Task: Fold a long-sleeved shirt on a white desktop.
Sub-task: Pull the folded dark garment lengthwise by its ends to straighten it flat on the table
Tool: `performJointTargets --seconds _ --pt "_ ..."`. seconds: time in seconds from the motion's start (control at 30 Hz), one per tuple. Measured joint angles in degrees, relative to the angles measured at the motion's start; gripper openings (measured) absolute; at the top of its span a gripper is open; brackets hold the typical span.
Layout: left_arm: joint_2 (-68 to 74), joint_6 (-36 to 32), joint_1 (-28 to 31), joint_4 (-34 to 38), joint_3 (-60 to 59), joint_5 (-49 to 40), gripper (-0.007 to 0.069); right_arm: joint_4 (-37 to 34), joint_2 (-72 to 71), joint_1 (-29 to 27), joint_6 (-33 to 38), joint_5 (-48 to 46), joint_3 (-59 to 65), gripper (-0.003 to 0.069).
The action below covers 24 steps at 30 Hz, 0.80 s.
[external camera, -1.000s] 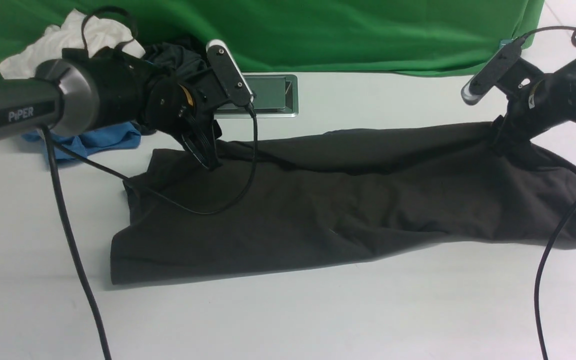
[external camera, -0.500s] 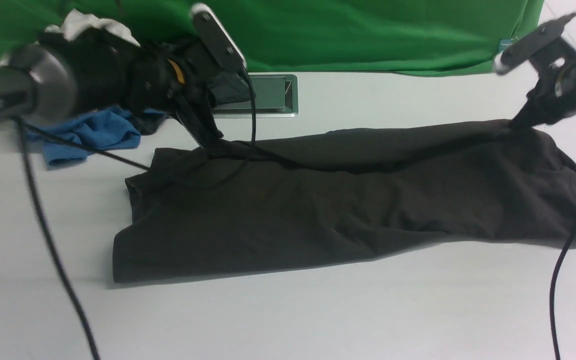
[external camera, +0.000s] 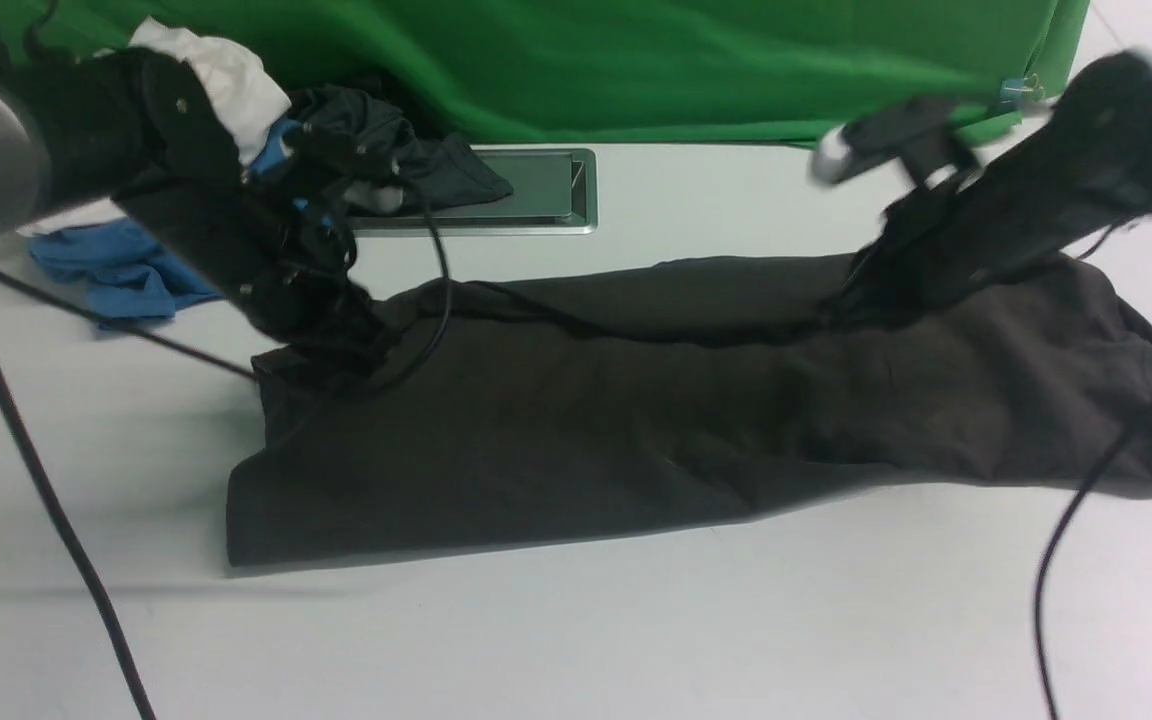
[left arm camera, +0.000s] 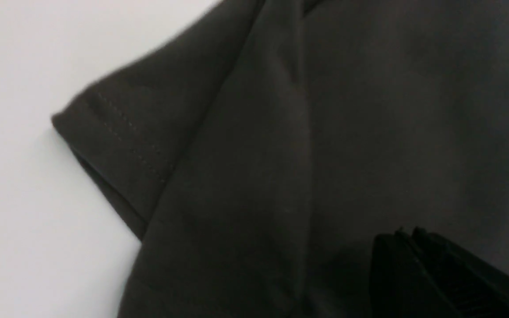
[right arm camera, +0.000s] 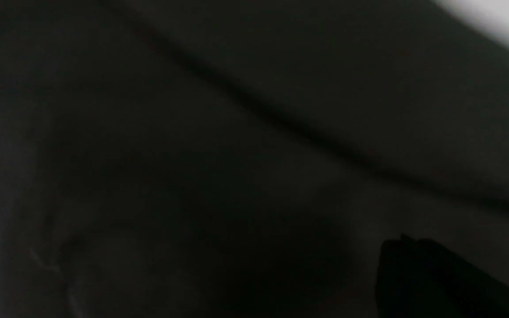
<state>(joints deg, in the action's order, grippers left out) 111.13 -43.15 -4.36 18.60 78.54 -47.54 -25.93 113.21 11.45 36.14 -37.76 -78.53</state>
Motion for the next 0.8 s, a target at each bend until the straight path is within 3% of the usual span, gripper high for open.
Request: performJointTargets --seconds 0.4,0.63,0.73,0.8 --pt "5.26 -4.88 -0.09 0.96 0.0 11.73 0.0043 -2.25 6.34 1.3 1.09 2.56 -0.58 0.0029" --pt "8.67 -4.88 -0.21 -6.19 0.0 30.56 0.0043 -2.75 6.57 1.3 1.11 2.52 -0.65 0.0029" --pt "9.88 -4.88 -0.09 -10.24 0.0 44.44 0.0043 -2.83 6.57 1.3 1.04 2.37 -0.66 0.0029" --pt "10.02 -4.88 -0.09 -10.5 0.0 48.67 0.0043 -2.83 6.57 1.3 0.95 2.33 -0.66 0.0029"
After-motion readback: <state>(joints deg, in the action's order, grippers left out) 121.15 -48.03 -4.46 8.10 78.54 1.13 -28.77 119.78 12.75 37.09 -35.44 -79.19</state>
